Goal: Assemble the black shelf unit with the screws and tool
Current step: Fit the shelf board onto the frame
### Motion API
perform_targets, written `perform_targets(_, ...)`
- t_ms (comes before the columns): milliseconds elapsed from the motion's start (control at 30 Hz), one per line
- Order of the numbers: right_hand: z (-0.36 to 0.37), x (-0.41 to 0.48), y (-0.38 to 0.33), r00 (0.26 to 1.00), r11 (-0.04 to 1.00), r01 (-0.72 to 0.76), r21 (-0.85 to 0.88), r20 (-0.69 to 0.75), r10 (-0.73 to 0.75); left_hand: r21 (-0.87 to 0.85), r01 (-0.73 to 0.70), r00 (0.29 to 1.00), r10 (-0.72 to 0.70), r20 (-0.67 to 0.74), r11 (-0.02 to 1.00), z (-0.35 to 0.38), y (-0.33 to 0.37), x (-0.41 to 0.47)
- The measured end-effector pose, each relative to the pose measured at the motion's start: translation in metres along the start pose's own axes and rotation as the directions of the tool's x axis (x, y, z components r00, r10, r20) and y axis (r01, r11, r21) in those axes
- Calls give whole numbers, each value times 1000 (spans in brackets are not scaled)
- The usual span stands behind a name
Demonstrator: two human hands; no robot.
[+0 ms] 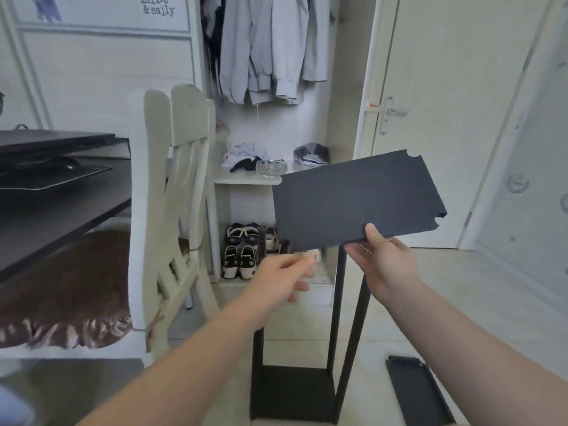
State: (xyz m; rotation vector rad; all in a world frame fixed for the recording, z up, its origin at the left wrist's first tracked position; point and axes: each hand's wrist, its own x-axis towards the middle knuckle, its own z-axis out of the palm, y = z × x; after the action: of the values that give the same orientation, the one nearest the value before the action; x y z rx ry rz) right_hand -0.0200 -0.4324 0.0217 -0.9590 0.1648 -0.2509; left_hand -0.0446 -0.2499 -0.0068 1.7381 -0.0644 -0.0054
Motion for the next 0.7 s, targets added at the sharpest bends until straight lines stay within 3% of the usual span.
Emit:
perform_targets(100, 8, 11, 22, 998, 996, -54, 76, -9, 55, -225, 127, 989, -140, -43, 966, 17, -20, 16)
perform_targets(233, 9, 30, 52, 992, 983, -120, 140, -9, 123, -422, 115, 973, -188, -134, 899, 35, -22, 46)
perform_targets(400, 16, 61, 73, 984, 969, -177, 174, -6, 181, -544, 83, 958, -217, -188, 835, 40, -26, 87)
perform_targets(700, -4, 99, 94, 965, 966, -250, 59, 93, 244, -649, 86, 923, -305, -234, 756, 56, -47, 126)
